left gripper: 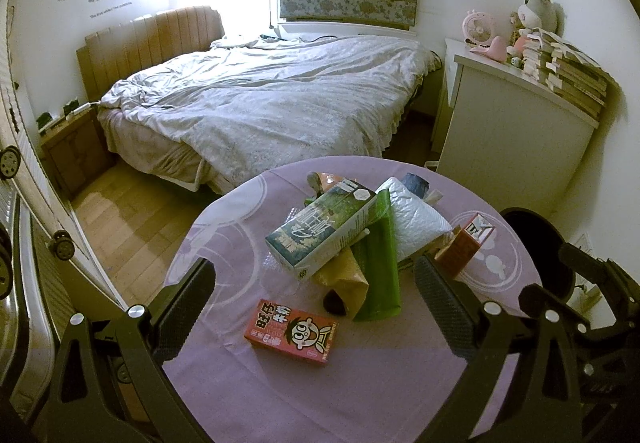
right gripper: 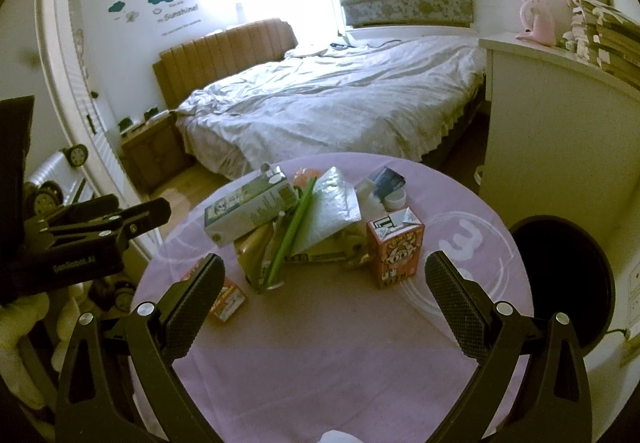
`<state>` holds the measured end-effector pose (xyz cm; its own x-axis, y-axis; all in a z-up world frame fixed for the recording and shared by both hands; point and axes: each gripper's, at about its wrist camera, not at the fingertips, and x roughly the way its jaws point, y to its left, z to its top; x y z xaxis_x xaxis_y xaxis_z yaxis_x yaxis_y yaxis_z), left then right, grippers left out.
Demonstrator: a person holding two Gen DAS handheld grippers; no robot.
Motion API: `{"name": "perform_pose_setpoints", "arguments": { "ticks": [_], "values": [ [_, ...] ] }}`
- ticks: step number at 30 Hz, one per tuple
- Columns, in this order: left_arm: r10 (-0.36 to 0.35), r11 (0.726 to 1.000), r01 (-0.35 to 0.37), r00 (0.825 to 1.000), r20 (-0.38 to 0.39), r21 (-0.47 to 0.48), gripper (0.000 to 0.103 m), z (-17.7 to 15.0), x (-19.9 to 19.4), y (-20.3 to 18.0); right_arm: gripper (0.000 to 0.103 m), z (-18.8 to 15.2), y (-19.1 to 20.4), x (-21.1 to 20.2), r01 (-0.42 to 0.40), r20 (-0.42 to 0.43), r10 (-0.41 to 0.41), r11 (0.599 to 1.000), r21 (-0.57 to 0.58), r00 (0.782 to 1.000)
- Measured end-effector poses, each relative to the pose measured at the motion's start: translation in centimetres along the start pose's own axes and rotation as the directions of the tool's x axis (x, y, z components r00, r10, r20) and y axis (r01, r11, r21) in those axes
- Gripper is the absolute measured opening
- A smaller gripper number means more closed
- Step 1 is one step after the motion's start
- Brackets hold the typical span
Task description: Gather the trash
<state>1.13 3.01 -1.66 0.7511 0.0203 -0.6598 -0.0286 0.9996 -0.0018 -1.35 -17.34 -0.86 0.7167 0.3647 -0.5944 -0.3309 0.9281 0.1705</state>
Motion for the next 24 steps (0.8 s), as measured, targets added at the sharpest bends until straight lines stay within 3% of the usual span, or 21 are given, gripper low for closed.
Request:
{"name": "perform_pose_setpoints", "arguments": {
  "ticks": [14, 19, 24],
  "values": [
    [-0.016, 1.000, 0.016, 1.000, -0.007, -0.005, 0.098, -0.3, 0.3, 0.2, 0.099, -0.7, -0.2, 0.6, -0.014, -0.033, 0.014, 1.000, 0.006, 0.999],
    [-0.142, 0.989, 0.141, 0.989, -0.032, -0.039, 0.098, -1.1, 2.1, 2.6, 0.099, -0.3, -1.3, 2.0, -0.027, -0.132, 0.031, 0.999, 0.033, 0.991],
    [-0.212, 0.977, 0.213, 0.976, -0.052, 0.010, 0.098, -0.8, 4.9, 5.6, 0.099, 4.3, -5.5, 2.2, -0.141, -0.126, 0.171, 0.967, 0.213, 0.977]
  ]
}}
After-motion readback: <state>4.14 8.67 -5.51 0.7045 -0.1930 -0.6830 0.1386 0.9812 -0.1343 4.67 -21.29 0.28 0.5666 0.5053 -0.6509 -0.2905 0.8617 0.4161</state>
